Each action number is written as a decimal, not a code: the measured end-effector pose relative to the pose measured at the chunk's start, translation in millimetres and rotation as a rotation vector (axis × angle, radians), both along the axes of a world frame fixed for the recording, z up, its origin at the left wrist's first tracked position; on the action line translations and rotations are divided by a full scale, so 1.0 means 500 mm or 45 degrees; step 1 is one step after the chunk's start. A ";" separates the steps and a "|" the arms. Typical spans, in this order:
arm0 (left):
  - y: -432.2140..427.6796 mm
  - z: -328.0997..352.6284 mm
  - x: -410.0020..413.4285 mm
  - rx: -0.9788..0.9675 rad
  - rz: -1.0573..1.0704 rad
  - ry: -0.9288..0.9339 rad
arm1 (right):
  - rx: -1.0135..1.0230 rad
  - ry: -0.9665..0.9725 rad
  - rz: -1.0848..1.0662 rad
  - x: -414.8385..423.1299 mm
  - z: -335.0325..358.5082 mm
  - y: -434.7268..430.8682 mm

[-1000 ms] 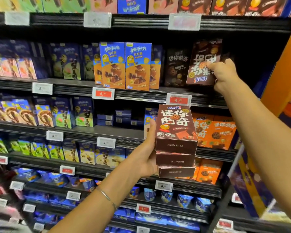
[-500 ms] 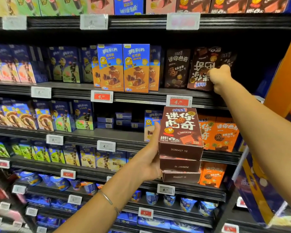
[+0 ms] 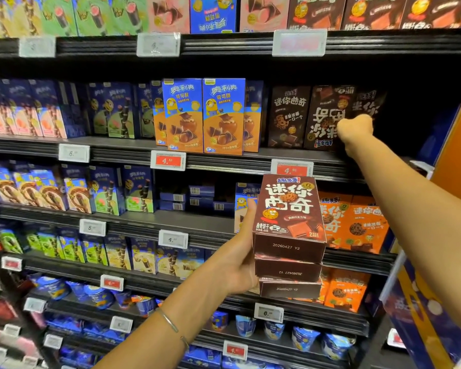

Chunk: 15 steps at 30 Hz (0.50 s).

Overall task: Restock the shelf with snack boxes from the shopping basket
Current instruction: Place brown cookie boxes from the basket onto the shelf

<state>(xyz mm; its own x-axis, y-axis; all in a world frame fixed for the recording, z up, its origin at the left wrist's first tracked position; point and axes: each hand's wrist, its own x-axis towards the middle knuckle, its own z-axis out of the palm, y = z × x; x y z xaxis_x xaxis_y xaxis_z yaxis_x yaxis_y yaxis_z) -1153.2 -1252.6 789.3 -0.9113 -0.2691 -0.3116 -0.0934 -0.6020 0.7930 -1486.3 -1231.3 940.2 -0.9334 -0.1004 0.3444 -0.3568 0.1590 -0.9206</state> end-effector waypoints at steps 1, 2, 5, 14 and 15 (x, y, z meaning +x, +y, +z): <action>-0.002 -0.001 -0.001 -0.003 0.011 -0.007 | 0.001 0.001 -0.019 0.002 0.000 -0.002; -0.004 -0.001 -0.002 -0.005 0.019 -0.014 | -0.003 0.002 -0.033 0.003 -0.001 -0.005; -0.005 0.000 0.000 -0.014 0.038 -0.019 | -0.020 0.007 -0.046 0.008 -0.001 -0.014; -0.009 0.009 0.012 -0.050 0.054 -0.046 | 0.048 0.037 -0.071 0.025 -0.008 -0.023; -0.010 0.009 0.013 -0.046 0.058 -0.051 | 0.071 0.033 -0.076 0.026 -0.011 -0.021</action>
